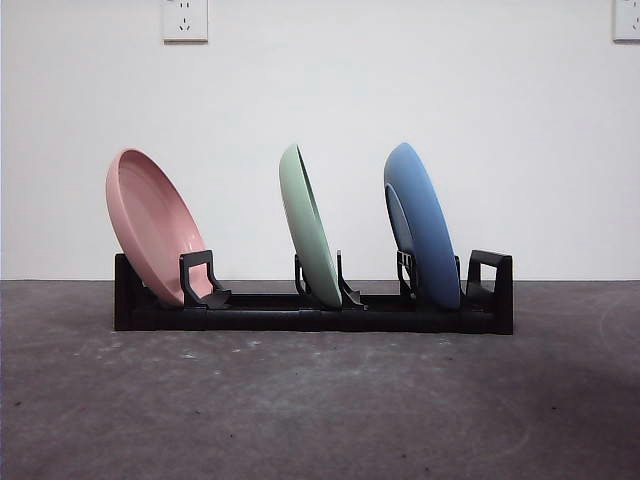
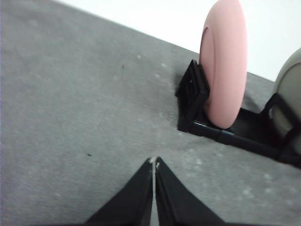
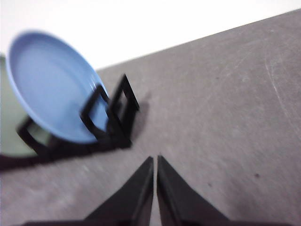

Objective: Place the plate

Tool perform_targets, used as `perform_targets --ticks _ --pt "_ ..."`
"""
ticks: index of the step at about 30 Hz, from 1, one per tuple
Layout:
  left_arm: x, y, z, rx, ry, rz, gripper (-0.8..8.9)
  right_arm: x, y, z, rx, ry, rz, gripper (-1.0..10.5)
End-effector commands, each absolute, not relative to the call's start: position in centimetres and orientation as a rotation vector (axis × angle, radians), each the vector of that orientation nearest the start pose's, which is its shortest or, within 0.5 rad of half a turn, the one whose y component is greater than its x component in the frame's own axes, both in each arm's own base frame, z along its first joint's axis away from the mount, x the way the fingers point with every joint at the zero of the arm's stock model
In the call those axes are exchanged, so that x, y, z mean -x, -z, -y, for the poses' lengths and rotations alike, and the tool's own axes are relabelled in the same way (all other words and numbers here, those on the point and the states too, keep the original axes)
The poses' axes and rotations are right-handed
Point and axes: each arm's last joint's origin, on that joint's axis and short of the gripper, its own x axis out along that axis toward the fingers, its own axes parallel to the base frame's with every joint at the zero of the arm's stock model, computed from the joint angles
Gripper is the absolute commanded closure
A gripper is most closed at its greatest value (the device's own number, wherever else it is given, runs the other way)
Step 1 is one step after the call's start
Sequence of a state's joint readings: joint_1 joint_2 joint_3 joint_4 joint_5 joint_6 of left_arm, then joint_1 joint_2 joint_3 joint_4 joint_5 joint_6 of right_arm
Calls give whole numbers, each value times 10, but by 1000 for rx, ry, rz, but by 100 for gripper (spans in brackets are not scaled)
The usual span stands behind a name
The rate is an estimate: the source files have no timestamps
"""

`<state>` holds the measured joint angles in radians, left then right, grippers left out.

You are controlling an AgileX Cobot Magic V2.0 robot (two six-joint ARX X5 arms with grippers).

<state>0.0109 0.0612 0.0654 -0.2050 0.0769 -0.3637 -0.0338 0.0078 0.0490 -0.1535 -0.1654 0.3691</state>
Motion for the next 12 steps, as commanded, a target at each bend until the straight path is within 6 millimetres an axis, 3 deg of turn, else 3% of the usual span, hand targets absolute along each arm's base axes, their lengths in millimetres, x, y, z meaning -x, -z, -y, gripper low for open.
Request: perform_targets --ticks 1,12 --pt "-96 -182 1 438 31 -170 804 -90 -187 -2 -469 -142 -79 935" --pt "-119 -264 5 445 131 -254 804 -82 -266 -7 -462 -279 -149 935"
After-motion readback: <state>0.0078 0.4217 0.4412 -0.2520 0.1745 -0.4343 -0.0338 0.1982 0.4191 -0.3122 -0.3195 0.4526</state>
